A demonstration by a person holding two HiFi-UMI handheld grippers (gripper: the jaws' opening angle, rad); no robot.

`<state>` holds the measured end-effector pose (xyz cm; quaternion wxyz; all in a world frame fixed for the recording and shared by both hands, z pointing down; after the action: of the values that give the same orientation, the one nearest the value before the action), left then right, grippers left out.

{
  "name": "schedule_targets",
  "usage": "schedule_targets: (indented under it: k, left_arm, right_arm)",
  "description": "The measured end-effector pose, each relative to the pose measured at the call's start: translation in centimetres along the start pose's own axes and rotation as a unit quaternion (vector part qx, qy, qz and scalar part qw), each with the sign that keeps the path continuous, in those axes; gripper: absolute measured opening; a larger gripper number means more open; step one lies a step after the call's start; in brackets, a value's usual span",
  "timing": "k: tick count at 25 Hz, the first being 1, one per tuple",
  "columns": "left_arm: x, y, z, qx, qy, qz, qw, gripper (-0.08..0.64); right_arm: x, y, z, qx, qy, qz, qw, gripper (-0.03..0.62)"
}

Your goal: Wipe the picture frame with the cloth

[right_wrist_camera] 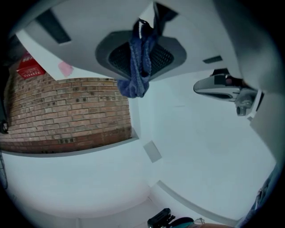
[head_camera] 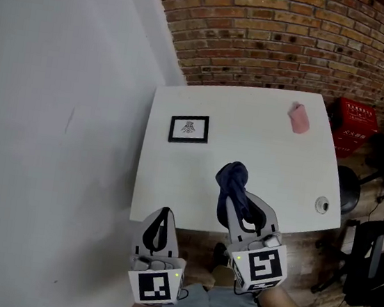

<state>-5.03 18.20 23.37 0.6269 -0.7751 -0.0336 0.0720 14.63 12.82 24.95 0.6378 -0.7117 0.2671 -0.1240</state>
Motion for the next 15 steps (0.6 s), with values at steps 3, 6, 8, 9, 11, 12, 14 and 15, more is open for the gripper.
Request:
schedule_targets:
  k: [3, 6, 8, 9, 11, 12, 14, 15]
  left_arm:
    - [0.0, 1.2, -1.2, 0.011, 0.006, -0.001, 0.9999, 0.009]
    - [-0.7, 2.4, -2.2, 0.020, 0.013, 0.000, 0.9997, 0.009]
    - [-1.2, 2.9, -2.8, 0.027, 0.019, 0.003, 0.9995, 0.009]
    - [-1.5, 3.0, -3.1, 0.028, 0.021, 0.004, 0.9994, 0.009]
    - [-2.2, 3.2, -3.7, 0.027, 0.024, 0.005, 0.9993, 0.009]
    - [-2.7, 3.3, -4.1, 0.026, 0.024, 0.007, 0.9994, 0.009]
    - [-3.6, 3.5, -5.2, 0.021, 0.025, 0.013, 0.9994, 0.009]
    - [-4.2, 3.5, -5.9, 0.020, 0.024, 0.015, 0.9994, 0.009]
  right_arm:
    - [1.3, 1.2, -1.5, 0.009, 0.002, 0.005, 1.000, 0.080]
    - [2.0, 2.4, -3.0, 0.016, 0.005, 0.011, 1.000, 0.080]
    - [2.2, 3.2, -4.0, 0.020, 0.008, 0.013, 1.000, 0.080]
    - [2.3, 3.5, -4.5, 0.023, 0.009, 0.014, 1.000, 0.080]
    - [2.3, 4.0, -5.6, 0.025, 0.011, 0.015, 1.000, 0.080]
    - [2.3, 4.2, -6.2, 0.025, 0.011, 0.016, 1.000, 0.080]
    - [2.2, 4.4, -7.5, 0.022, 0.012, 0.015, 1.000, 0.080]
    - [2.1, 4.4, -8.3, 0.019, 0.013, 0.015, 1.000, 0.080]
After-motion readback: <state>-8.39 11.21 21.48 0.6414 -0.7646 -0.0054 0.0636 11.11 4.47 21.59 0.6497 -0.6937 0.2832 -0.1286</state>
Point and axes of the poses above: the fingertips, and each gripper's own axes: z backward along the fingers, x to its right, y out of its top, the point moved 9 cm from there along z, backward along the fingers, and after that the axes turned 13 degrees about z, right-handed, at the moved point
